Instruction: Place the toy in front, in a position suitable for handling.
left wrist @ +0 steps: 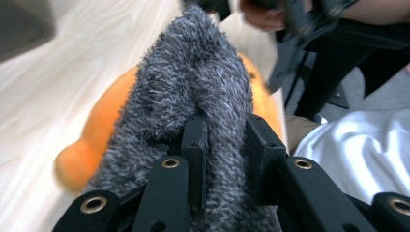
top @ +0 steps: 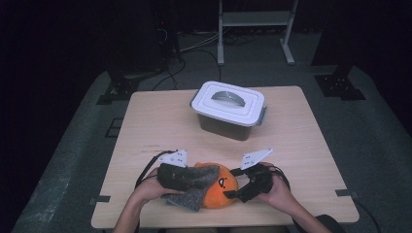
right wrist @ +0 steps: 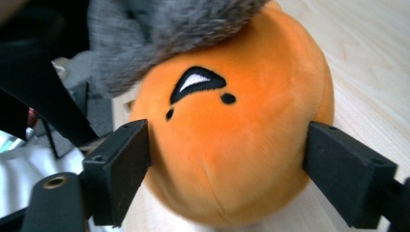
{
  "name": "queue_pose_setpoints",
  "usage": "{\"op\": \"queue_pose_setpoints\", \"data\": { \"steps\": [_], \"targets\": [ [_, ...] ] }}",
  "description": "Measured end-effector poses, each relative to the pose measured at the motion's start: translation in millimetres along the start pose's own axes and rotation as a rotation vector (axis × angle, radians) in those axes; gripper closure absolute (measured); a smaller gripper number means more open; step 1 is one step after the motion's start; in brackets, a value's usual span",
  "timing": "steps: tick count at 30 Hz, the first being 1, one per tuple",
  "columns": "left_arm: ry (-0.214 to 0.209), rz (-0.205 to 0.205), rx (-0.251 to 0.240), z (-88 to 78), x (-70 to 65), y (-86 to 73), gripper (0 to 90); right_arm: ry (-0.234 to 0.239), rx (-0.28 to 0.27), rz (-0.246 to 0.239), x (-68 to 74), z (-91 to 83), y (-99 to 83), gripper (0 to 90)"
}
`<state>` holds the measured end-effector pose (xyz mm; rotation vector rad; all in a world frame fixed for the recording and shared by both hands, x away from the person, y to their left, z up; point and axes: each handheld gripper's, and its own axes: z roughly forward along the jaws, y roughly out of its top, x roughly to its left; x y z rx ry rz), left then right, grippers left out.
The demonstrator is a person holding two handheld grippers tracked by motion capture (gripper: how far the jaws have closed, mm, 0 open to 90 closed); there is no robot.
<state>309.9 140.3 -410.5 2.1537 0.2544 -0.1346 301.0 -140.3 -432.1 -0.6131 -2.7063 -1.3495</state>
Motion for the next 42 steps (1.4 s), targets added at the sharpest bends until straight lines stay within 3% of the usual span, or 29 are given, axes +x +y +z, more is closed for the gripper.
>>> {"op": "queue_pose_setpoints", "data": {
  "steps": [2,5,9,12,13,17,20,22,26,29,31,33,39,42],
  "targets": [
    [0.013,0.0,0.002,1.2,0.4,1.4,72.3,-0.005,0.016,0.005,-2.4,5.0,1.8,18.8],
    [0.045,-0.007,-0.041,-4.5,3.5,3.6,72.4,-0.003,0.027,-0.011,-9.8,0.7,8.1,30.7],
    [0.09,-0.001,-0.114,-7.0,4.4,10.7,72.5,-0.066,0.029,-0.127,-14.4,-4.3,17.9,37.9],
    [0.13,0.015,-0.117,-4.8,4.6,16.2,72.4,-0.117,0.047,-0.247,-13.6,-4.2,24.3,38.1],
    [0.131,0.008,-0.117,-4.4,5.2,16.0,72.4,-0.122,0.051,-0.264,-14.0,-4.3,24.9,38.1],
    [0.141,-0.023,-0.105,-6.3,10.0,6.5,72.3,-0.083,0.035,-0.247,-17.9,-5.9,16.4,37.3],
    [0.145,-0.044,-0.1,-10.6,11.0,-1.2,72.3,-0.055,0.02,-0.191,-21.5,-10.3,8.6,33.0],
    [0.128,-0.052,-0.082,-9.6,10.6,-5.3,72.3,-0.021,0.001,-0.112,-24.9,-15.3,7.5,29.1],
    [0.065,-0.051,-0.067,-6.4,9.2,-6.9,72.3,-0.002,-0.018,-0.018,-30.6,-19.1,9.6,23.1],
    [-0.011,-0.028,-0.036,-1.4,4.6,-5.1,72.3,0.06,0.005,0.044,-32.8,-9.5,11.0,17.0],
    [-0.021,-0.021,-0.027,0.3,2.9,-4.0,72.2,0.081,0.024,0.039,-30.7,-0.4,10.6,13.5],
    [-0.016,-0.019,-0.03,0.8,3.0,-2.5,72.3,0.058,0.048,0.005,-25.2,6.3,11.3,13.6],
    [0.067,0.01,-0.092,-2.6,-1.4,10.7,72.5,0.008,0.04,-0.068,-16.6,2.5,12.2,23.0],
    [0.09,0.02,-0.073,-3.4,-0.6,11.0,72.4,-0.015,0.043,-0.109,-11.9,1.6,13.5,24.7]
  ]
}}
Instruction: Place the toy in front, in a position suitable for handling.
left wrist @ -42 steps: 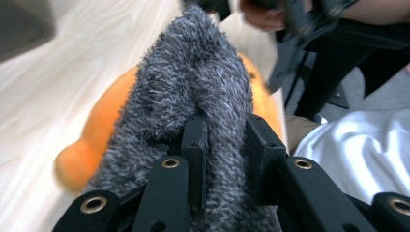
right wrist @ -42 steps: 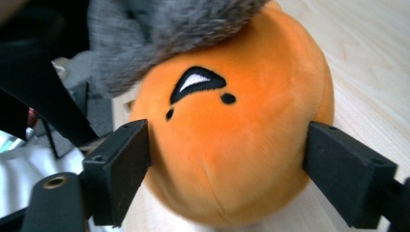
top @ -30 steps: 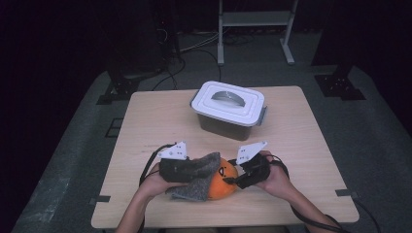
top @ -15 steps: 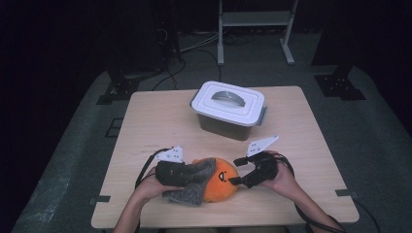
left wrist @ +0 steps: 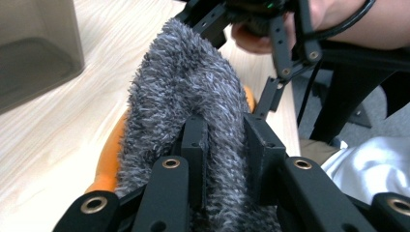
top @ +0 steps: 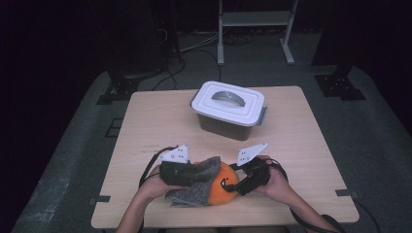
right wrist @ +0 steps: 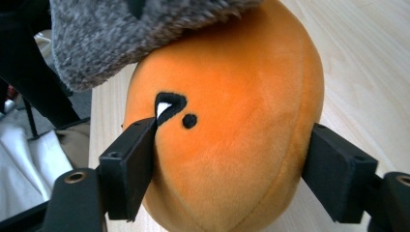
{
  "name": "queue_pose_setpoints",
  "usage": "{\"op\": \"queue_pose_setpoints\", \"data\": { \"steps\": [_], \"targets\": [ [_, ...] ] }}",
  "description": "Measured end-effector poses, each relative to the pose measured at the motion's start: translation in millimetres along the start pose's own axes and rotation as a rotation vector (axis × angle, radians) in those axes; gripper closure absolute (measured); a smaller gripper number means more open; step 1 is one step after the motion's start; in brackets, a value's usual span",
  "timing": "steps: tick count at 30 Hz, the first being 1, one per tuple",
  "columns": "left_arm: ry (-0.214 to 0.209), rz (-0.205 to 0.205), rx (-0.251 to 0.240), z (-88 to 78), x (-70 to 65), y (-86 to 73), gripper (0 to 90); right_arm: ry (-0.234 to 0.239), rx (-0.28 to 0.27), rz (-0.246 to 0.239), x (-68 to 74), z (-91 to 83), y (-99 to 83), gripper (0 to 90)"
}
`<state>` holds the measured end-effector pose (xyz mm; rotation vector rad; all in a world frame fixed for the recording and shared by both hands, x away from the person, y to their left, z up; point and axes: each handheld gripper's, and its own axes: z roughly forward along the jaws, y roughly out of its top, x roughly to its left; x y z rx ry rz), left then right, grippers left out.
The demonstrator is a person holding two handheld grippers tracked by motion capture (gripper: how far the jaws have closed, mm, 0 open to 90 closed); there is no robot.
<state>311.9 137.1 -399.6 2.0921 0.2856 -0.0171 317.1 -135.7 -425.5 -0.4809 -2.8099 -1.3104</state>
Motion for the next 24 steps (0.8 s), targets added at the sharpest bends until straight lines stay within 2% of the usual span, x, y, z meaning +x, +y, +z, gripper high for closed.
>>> {"op": "queue_pose_setpoints", "data": {
  "steps": [6,7,8,10,12,16,19,21,24],
  "targets": [
    [0.028,-0.032,0.014,-13.8,11.7,-14.3,72.3,-0.009,-0.014,-0.018,2.3,-1.5,0.4,26.6],
    [0.059,-0.049,0.026,-20.7,16.7,-20.9,72.3,-0.014,-0.013,-0.031,3.6,-1.6,1.2,26.5],
    [0.073,-0.06,0.029,-23.5,19.1,-23.7,72.3,-0.017,-0.012,-0.036,4.1,-1.7,1.3,26.6],
    [0.072,-0.085,0.011,-26.7,22.3,-26.6,72.3,-0.023,-0.012,-0.046,5.9,-1.7,2.0,26.5],
    [0.061,-0.076,-0.005,-24.7,20.4,-23.4,72.4,-0.037,-0.007,-0.064,8.8,-1.3,4.1,26.5],
    [0.034,-0.022,-0.067,-18.7,10.0,-5.6,72.3,-0.076,0.003,-0.13,16.6,-0.9,9.7,26.6],
    [0.049,0.011,-0.041,-12.6,5.7,0.9,72.3,-0.118,0.013,-0.17,21.5,-1.1,12.8,27.3],
    [0.057,-0.005,-0.04,-13.3,8.6,-2.4,72.4,-0.114,0.015,-0.161,19.2,-1.3,12.3,27.9],
    [0.086,-0.052,-0.04,-21.9,16.6,-11.3,72.3,-0.106,0.014,-0.147,15.7,-2.6,11.2,28.9]
  ]
}}
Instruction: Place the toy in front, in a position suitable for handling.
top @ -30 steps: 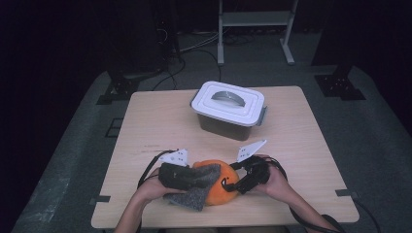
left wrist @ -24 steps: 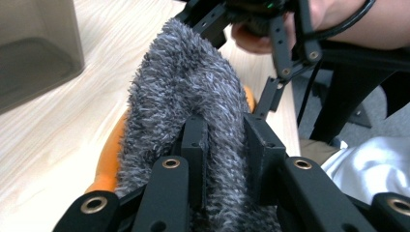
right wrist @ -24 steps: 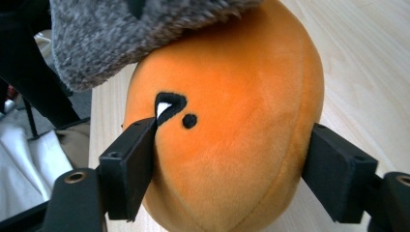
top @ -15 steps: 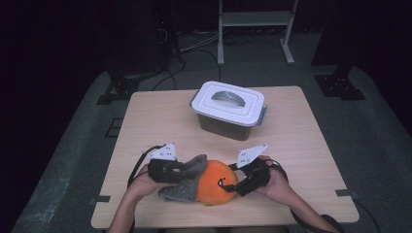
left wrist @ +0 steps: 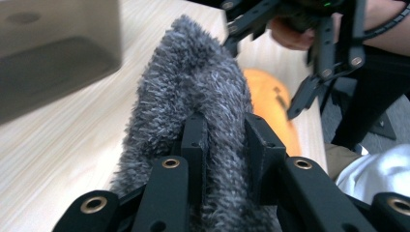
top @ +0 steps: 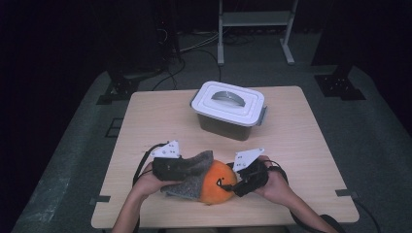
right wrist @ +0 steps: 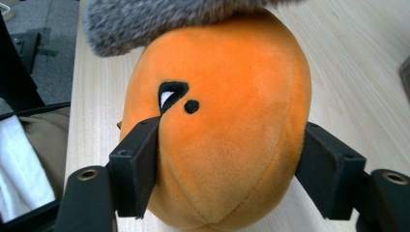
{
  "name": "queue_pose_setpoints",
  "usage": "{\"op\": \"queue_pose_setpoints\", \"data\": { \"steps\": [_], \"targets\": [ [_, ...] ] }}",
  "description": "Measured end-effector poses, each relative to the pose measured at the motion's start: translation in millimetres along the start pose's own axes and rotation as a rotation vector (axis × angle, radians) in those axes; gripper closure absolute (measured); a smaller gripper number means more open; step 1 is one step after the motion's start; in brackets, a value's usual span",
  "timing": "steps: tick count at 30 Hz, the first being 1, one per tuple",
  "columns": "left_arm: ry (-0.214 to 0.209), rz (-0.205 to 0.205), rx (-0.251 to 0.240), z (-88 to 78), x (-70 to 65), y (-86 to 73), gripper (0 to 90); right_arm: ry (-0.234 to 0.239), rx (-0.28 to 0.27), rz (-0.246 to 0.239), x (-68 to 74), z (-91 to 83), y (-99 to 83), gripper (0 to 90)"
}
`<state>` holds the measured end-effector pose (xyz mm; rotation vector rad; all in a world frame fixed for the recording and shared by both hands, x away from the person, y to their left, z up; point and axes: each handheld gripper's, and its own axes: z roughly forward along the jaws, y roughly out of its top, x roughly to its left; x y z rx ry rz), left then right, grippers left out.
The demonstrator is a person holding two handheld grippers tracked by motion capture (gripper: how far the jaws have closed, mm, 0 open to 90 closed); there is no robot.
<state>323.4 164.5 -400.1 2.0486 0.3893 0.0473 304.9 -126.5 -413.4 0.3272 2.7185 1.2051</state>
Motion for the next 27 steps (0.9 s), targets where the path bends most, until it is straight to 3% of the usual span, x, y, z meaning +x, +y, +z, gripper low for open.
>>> {"op": "queue_pose_setpoints", "data": {
  "steps": [5,7,9,11,12,13,17,19,22,24,26,27],
  "targets": [
    [0.048,-0.039,0.002,-6.7,7.4,-7.6,72.4,-0.017,0.004,-0.012,-2.3,-3.0,-0.5,29.5],
    [0.023,-0.045,-0.018,-4.8,6.3,-4.7,72.4,-0.032,0.007,-0.026,-2.5,-4.2,0.9,29.5],
    [-0.017,-0.017,-0.033,1.3,-0.3,4.9,72.3,-0.044,0.007,-0.031,-3.5,-4.6,2.9,29.4],
    [-0.025,0.016,-0.001,9.6,-6.3,11.9,72.2,-0.043,0.003,-0.032,-5.1,-3.6,4.5,28.8],
    [-0.025,0.016,-0.001,9.6,-6.3,11.9,72.2,-0.041,0.005,-0.022,-5.7,-2.8,5.0,27.5],
    [-0.017,0.029,0.032,15.4,-8.1,12.2,72.3,-0.028,0.009,-0.01,-6.7,-2.0,4.6,25.0],
    [-0.091,-0.009,0.034,16.3,-5.0,1.2,71.3,0.033,0.02,0.06,-12.2,-1.3,-1.8,19.5],
    [-0.108,-0.013,0.042,12.6,-4.5,-1.7,70.7,0.056,0.029,0.095,-14.9,-2.6,-4.6,19.2],
    [-0.102,-0.014,0.047,9.5,-3.5,-3.4,70.8,0.077,0.021,0.12,-15.2,-3.2,-6.5,19.3],
    [-0.063,-0.025,0.029,6.1,0.7,-6.0,71.7,0.087,0.024,0.134,-14.4,0.5,-7.9,23.6],
    [-0.051,-0.032,0.019,4.8,2.4,-6.5,72.4,0.085,0.025,0.131,-13.9,1.2,-8.0,25.9],
    [-0.011,-0.048,0.005,-0.3,7.2,-7.7,72.4,0.084,0.033,0.128,-13.2,0.5,-7.5,27.6]
  ]
}}
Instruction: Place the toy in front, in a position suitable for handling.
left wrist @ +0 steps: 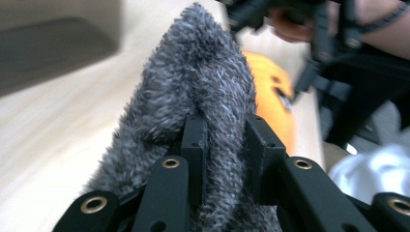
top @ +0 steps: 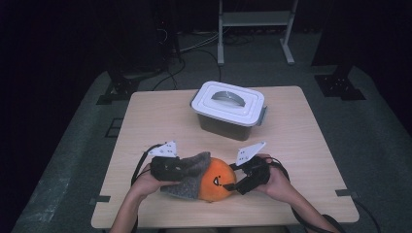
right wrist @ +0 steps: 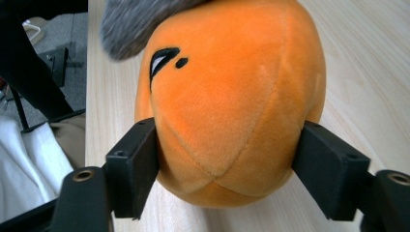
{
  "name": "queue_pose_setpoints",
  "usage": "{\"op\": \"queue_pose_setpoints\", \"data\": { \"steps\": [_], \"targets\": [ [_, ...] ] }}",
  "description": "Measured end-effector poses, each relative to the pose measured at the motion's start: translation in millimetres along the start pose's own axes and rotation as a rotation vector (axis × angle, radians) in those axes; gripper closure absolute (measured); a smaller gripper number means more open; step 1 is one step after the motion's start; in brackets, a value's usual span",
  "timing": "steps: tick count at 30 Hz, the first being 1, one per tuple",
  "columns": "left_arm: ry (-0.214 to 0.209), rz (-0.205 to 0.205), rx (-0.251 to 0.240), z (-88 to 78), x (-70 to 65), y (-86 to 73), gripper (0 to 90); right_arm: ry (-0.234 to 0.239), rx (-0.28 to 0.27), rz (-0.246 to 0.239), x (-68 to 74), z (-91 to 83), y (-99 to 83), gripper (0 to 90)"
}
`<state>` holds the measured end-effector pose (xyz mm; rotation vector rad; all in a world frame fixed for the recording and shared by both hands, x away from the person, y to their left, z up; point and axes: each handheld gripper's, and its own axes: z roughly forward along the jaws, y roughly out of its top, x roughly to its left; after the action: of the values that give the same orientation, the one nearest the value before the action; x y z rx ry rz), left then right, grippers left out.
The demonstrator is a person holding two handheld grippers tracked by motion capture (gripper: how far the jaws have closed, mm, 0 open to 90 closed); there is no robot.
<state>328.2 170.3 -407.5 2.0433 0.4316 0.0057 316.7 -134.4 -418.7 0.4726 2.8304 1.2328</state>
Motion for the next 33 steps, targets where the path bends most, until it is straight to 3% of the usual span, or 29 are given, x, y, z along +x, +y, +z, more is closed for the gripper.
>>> {"op": "queue_pose_setpoints", "data": {
  "steps": [1,3,7,12,14,16,20,25,29,30,31,33],
  "targets": [
    [0.0,0.0,0.0,0.0,0.0,0.0,72.4,-0.003,0.004,-0.003,0.5,-0.4,-0.1,27.6],
    [0.046,-0.024,0.011,-7.9,7.1,-4.9,72.4,-0.008,0.003,-0.017,2.1,-0.9,-1.2,27.6],
    [0.028,-0.051,0.003,-5.7,8.8,-9.4,72.4,-0.03,-0.004,-0.048,6.3,-0.8,0.2,27.6],
    [-0.037,0.002,-0.043,3.0,-6.3,7.8,72.3,-0.06,-0.008,-0.071,8.6,-0.5,2.6,28.8],
    [-0.03,0.041,-0.025,7.1,-13.7,15.4,72.4,-0.066,-0.01,-0.08,9.2,-1.2,3.8,30.0],
    [-0.023,0.046,-0.015,7.6,-13.3,15.1,72.4,-0.072,-0.008,-0.084,8.9,-2.1,3.8,31.1],
    [0.0,-0.001,-0.001,1.4,-0.5,1.8,72.4,-0.048,-0.024,-0.062,5.7,-2.4,1.0,31.7],
    [0.012,-0.019,0.022,-5.2,4.6,-6.9,72.3,-0.045,-0.031,-0.055,5.1,-2.5,1.1,31.7],
    [-0.003,0.009,0.001,-3.2,-0.6,-1.2,72.4,-0.055,-0.037,-0.055,6.4,-3.4,2.1,32.8],
    [-0.029,0.027,-0.042,0.7,-7.9,6.5,72.4,-0.059,-0.044,-0.055,6.9,-4.1,2.5,33.4],
    [-0.046,0.045,-0.055,3.4,-12.7,11.2,72.4,-0.06,-0.047,-0.058,7.2,-4.6,3.1,33.5],
    [-0.061,0.088,-0.049,10.7,-22.9,20.2,72.4,-0.063,-0.048,-0.066,8.1,-5.0,4.2,33.5]
  ]
}}
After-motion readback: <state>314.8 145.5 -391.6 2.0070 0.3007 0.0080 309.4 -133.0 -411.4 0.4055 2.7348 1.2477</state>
